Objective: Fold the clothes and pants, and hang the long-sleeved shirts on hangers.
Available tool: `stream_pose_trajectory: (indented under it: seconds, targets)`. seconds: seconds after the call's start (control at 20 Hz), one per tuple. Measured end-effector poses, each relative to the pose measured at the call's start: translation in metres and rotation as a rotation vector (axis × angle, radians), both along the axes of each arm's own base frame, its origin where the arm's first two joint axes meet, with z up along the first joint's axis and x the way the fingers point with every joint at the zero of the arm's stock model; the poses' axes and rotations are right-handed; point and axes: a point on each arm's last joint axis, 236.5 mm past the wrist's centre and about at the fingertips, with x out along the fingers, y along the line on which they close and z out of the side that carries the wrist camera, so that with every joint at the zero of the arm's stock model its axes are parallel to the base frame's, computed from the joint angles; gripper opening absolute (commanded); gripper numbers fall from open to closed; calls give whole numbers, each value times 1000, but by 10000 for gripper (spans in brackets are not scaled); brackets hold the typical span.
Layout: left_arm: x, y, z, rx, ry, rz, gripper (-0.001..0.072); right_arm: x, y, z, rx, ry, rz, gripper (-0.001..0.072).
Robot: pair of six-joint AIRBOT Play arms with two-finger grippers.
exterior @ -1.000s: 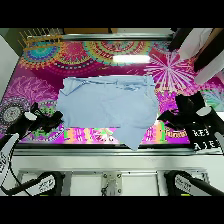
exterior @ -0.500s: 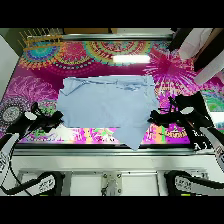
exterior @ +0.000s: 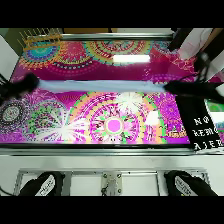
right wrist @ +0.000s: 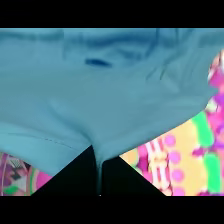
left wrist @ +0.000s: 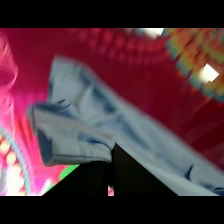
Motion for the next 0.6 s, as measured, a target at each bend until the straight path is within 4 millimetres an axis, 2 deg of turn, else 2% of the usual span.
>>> stream_pose_trajectory:
  seconds: [0.05,0.15,0.25,0.3,0.4,0.5,0.6]
  targets:
    - [-10,-2,56,41,-118,-1,7,-7,-2,50,-29,-117,-3,18]
    - [-47,-9,149,129,-321,6,7,-35,-3,137,-73,-330,-22,18]
    - [-98,-20,221,203,-494,19,6,-74,-3,205,-105,-521,-52,18]
    - [-123,-25,247,233,-565,24,7,-96,-3,233,-120,-606,-70,17]
    - [-173,-38,286,276,-686,34,6,-134,-3,269,-126,-718,-107,17]
    - [-210,-48,308,298,-767,38,6,-164,-5,290,-115,-782,-152,17]
    - [-231,-54,316,315,-805,42,6,-182,-8,298,-93,-799,-191,17]
